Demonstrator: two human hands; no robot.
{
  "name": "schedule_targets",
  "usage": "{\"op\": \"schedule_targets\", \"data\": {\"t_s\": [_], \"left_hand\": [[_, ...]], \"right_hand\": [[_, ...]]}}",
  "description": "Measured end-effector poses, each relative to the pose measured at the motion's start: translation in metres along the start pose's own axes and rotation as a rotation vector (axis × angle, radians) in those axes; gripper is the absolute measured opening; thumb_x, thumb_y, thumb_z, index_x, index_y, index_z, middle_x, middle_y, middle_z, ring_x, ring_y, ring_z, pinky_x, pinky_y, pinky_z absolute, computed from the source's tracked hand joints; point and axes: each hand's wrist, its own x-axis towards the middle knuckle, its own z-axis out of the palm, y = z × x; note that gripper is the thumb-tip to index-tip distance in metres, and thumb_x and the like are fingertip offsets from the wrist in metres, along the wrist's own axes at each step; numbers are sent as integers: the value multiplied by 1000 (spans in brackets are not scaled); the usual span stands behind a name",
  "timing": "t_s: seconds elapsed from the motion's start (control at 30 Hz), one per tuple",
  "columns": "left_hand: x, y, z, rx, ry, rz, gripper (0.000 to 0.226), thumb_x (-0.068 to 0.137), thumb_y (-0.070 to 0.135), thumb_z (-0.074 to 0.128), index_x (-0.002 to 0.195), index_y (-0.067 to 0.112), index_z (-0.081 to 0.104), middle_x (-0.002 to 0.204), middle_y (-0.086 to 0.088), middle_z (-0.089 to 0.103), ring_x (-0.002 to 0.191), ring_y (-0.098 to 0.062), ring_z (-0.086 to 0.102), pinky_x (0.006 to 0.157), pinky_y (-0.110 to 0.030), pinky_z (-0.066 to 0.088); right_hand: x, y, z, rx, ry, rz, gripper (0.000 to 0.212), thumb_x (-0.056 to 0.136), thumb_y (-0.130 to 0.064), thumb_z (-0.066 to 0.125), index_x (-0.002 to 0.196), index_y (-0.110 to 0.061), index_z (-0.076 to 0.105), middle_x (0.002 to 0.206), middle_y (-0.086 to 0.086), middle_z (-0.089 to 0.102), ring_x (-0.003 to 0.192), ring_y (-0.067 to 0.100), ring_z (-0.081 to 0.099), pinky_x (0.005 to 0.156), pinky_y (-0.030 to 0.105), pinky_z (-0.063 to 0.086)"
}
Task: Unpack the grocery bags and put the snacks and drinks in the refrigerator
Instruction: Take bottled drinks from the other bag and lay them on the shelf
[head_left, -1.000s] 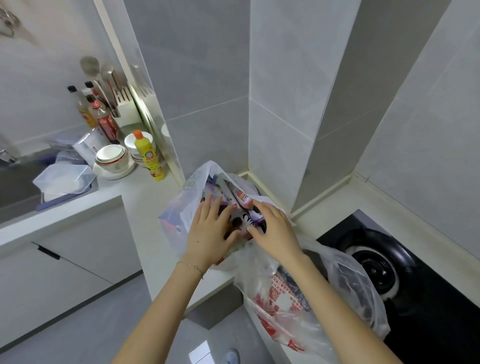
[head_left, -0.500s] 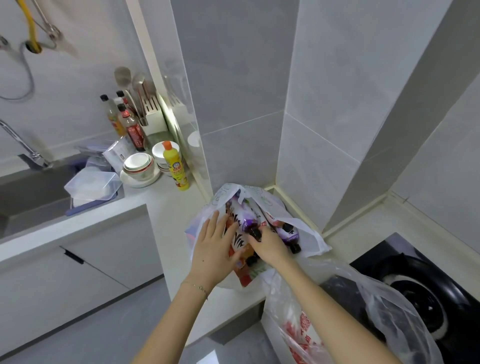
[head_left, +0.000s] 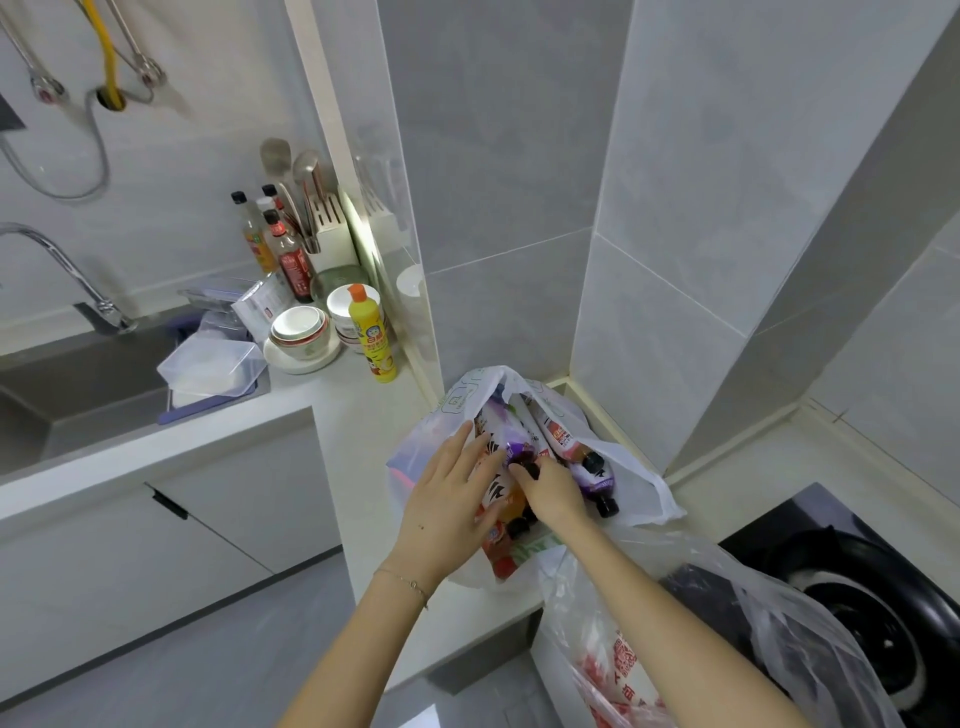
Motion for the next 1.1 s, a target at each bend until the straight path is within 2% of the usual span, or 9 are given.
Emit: {"op": "schedule_targets", "data": {"t_s": [0.13,0.27,0.4,0.5,0.57,0.73,0.9,1.0,1.1], "left_hand": [[1,-1,2,-9,12,35,43,90,35,51,128,17,58,137,-3,54,139,-28,36,113,-34,26],[7,4,11,-54,28,46,43,85,29,67,126,18,60,136,-2,55,138,-27,38,113,-34,27],[12,4,20,-67,-7,39,46,83,32,67,127,19,58,135,-2,55,137,-29,39,112,-43,34],[19,9,20,-64,-7,16,47,85,39,51,126,18,60,133,-4,58,134,-31,44,110,-44,34],[24,16,18,-78,8,-5,52,82,41,48,127,17,59,131,-4,59,131,-31,45,111,-41,31],[31,30,21,-224,-45,-62,67,78,42,66,139,24,46,135,0,54,129,-28,45,109,-45,38],[36,54,13,-398,-114,-83,81,74,58,63,144,31,34,133,9,53,118,-12,50,100,-33,45],[37,71,3,-604,-40,-162,66,72,53,72,128,39,41,117,17,57,104,-4,57,84,-31,54],[34,78,-6,-692,16,-247,58,68,54,76,115,48,41,105,21,60,94,-1,60,75,-31,57]], "right_hand": [[-4,-1,-10,129,100,9,35,95,-41,53,110,-11,61,100,5,68,94,23,64,82,37,53],[-10,3,-22,223,165,8,36,93,-42,55,113,-12,59,99,6,69,92,24,68,75,43,59],[-25,7,-42,258,260,-35,29,92,-36,60,103,-9,63,91,6,70,86,24,67,74,38,56],[-39,8,-63,237,316,-71,26,92,-33,61,96,-7,64,85,5,68,80,21,65,64,26,49],[-50,9,-74,197,339,-107,26,92,-34,62,96,-8,64,86,5,69,81,21,65,66,25,48],[-83,4,-98,37,387,-225,26,93,-37,60,97,-12,64,82,-1,65,74,14,58,61,22,40],[-104,-2,-116,-26,455,-328,28,92,-44,57,87,-17,57,78,0,66,70,16,59,57,22,42],[-112,-11,-120,20,476,-410,24,91,-43,59,82,-22,51,73,-6,60,64,6,55,52,11,38],[-114,-21,-120,139,480,-511,23,91,-45,57,85,-23,55,76,-9,61,70,3,57,59,8,41]]}}
